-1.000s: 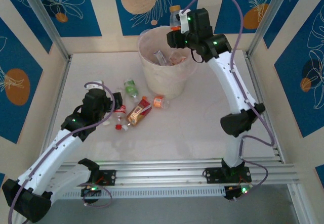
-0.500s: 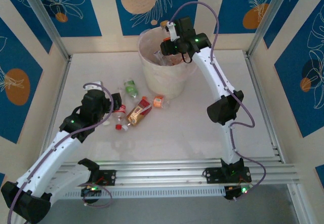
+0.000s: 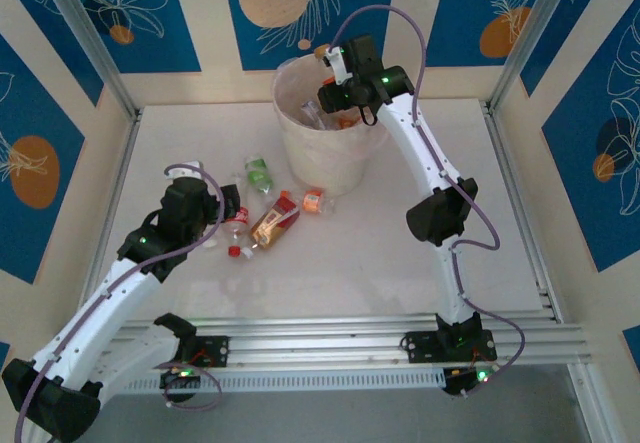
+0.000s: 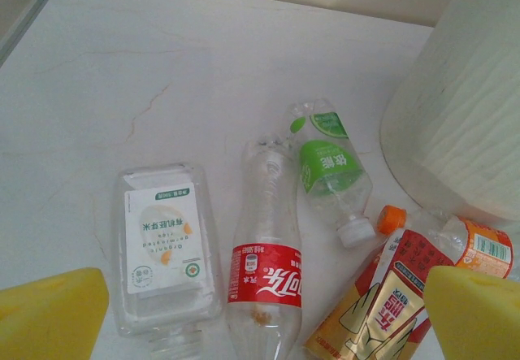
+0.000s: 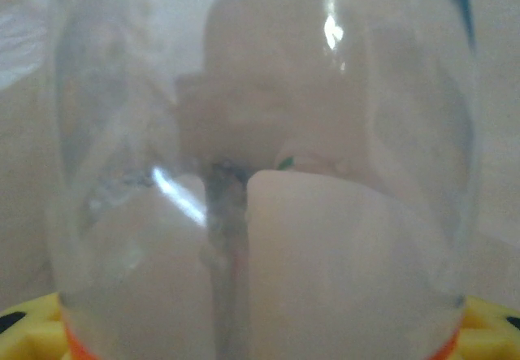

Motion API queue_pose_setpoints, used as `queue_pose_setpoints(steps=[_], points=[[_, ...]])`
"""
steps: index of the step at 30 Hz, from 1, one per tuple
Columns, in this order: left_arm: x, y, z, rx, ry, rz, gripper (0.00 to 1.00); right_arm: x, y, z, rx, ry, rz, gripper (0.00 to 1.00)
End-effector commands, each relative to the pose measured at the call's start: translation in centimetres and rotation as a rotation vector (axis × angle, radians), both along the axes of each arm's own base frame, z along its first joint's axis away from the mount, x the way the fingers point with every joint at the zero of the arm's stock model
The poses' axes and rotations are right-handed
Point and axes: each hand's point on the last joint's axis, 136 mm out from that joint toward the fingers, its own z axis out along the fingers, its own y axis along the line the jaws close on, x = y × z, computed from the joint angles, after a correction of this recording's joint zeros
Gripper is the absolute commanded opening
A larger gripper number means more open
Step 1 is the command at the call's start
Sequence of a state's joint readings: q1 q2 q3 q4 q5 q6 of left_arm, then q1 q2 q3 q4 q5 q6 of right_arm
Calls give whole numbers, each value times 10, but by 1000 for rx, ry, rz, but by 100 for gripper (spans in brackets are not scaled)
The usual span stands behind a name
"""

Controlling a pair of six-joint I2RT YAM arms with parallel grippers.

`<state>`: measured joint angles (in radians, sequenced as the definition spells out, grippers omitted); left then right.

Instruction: Put the plastic bottles in the bin

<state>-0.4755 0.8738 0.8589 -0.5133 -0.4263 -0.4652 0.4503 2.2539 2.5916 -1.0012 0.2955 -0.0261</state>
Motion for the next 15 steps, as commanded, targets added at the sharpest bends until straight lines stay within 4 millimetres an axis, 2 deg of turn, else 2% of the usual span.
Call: queue_pose_setpoints(steps=[1, 6, 15], points=[[0, 4, 10, -3, -17, 16, 99, 3, -6, -27, -98, 36, -4, 52], [-1, 4, 9, -1, -13, 19, 100, 2, 0, -23, -115, 15, 16, 55], [0, 4, 9, -2, -14, 18, 100, -18, 49, 1, -25, -29, 142, 55]])
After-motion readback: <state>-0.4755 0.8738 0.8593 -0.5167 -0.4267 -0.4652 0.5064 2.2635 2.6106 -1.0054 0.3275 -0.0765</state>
